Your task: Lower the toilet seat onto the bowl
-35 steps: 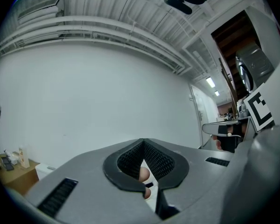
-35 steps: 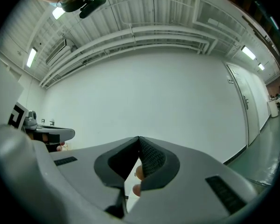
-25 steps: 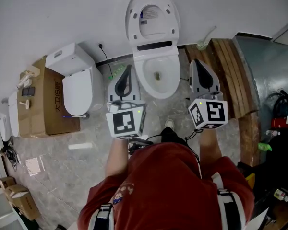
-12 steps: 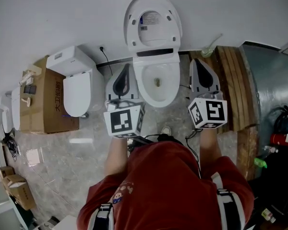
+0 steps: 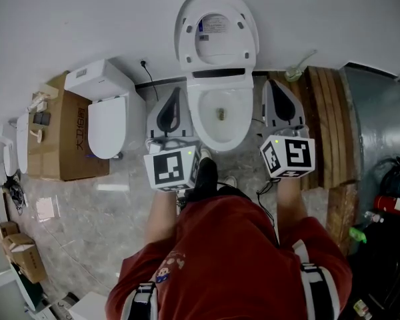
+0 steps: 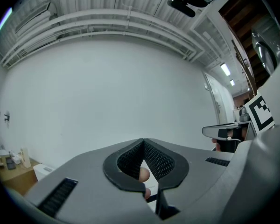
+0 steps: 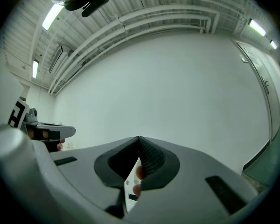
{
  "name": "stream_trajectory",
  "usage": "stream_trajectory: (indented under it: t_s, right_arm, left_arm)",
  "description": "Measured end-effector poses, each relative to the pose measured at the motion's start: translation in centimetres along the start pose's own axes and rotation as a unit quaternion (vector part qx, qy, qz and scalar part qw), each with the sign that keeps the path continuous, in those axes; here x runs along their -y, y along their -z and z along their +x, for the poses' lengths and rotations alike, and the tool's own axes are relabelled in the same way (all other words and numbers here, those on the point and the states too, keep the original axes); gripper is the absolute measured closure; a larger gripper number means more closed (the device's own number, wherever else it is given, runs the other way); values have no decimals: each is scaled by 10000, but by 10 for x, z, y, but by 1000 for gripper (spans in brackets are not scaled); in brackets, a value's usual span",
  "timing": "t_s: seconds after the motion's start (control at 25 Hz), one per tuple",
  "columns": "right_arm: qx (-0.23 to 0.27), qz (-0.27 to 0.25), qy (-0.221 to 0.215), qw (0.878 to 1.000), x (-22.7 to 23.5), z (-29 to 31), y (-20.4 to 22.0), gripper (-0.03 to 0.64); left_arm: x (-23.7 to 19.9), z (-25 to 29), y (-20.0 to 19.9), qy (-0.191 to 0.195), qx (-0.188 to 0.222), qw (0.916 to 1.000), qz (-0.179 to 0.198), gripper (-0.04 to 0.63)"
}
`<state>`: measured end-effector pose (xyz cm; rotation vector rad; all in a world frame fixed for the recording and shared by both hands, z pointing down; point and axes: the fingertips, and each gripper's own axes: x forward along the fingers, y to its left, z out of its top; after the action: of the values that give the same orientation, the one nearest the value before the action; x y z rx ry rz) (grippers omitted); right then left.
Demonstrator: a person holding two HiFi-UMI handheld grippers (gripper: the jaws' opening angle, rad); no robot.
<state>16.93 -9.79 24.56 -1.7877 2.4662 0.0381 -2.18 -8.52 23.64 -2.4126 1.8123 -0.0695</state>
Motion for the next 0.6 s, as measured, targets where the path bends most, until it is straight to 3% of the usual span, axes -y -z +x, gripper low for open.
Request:
stream_trajectory:
  t_s: [0.44, 0.6]
  right_arm:
    - [-134, -147, 67, 9998, -1, 75, 11, 604]
    - [-259, -216, 103, 9994, -3, 107, 22, 604]
  left_arm:
    - [-42, 67, 10, 34, 115, 9998, -168, 584]
    - [-58, 96, 25, 122, -32, 9997, -209, 584]
